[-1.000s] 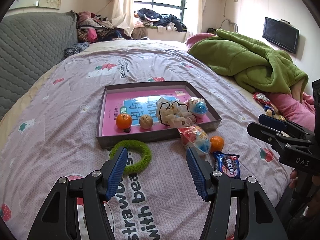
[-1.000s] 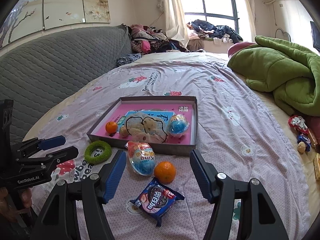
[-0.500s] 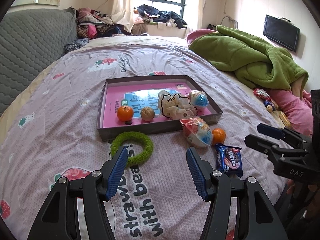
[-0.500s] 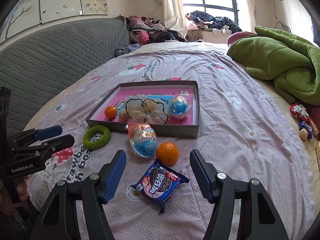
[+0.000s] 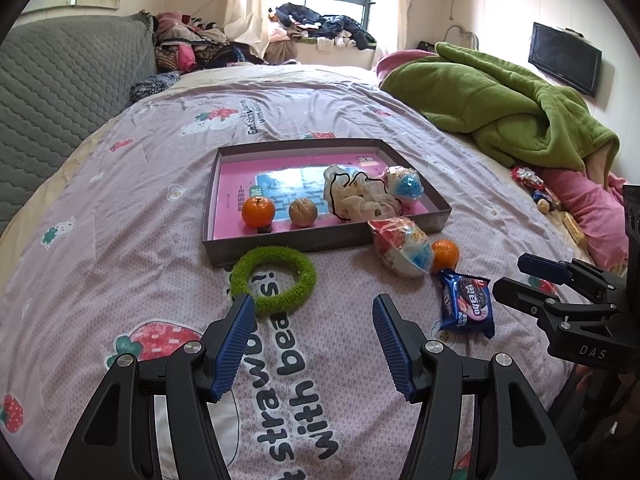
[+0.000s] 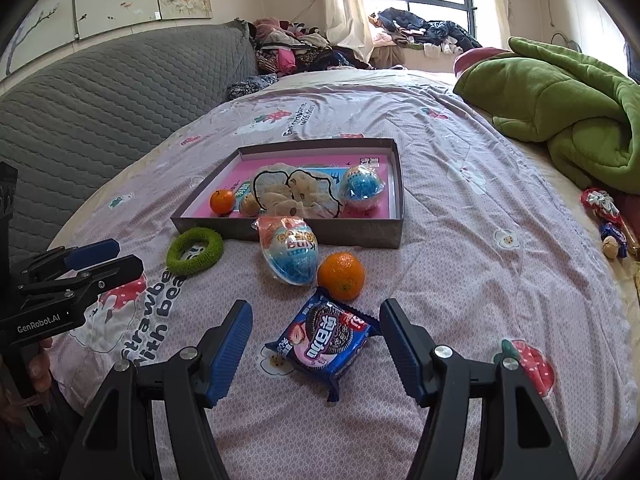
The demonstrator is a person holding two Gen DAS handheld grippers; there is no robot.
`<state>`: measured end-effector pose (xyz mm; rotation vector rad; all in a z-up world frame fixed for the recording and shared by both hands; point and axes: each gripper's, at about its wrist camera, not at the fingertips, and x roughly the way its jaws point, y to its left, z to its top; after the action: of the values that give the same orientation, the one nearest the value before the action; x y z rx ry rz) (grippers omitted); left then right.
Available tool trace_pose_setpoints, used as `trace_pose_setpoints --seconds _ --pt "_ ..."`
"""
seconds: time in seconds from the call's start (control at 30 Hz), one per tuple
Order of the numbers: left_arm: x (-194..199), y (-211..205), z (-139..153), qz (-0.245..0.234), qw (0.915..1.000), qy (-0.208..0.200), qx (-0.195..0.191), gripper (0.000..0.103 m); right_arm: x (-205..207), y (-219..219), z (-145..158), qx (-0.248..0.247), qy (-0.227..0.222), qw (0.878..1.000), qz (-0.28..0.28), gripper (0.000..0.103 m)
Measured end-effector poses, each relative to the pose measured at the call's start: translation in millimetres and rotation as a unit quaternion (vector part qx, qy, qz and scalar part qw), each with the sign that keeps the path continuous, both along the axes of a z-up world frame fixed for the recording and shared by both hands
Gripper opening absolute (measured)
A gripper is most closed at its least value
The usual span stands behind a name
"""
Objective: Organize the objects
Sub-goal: 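Reach the right gripper to the blue snack packet while the left gripper reaches the green ring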
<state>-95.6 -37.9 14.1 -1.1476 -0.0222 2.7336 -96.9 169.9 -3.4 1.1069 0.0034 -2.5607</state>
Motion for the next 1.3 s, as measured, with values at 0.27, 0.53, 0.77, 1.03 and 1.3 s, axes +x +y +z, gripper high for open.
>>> trace_pose_setpoints --seconds 0.27,0.53,0.77,1.03,1.3 --pt "0 1 -1 -0.005 1.0 -0.003 0.0 0.063 3 0 -8 0.0 -0.014 1.0 -0.004 0.066" --pt "-1 2 -8 -0.007 0.9999 -0.013 -0.002 0.063 3 2 -14 -0.002 -0.027 1.0 -0.01 0.066" --pt "-7 0 -18 -0.003 0.9993 -0.038 -0.004 0.063 1 3 -21 -0.007 -0.045 0.999 -0.017 0.066" --pt "-10 1 -25 -0.001 0.9987 -0.05 -0.004 0.063 -2 4 -28 -0.005 -0.061 0.998 -0.028 0.066" --pt "-12 1 -29 0.012 0.999 -0.043 -0.002 0.063 -3 1 -33 -0.005 -0.07 0.997 -0.043 0.066"
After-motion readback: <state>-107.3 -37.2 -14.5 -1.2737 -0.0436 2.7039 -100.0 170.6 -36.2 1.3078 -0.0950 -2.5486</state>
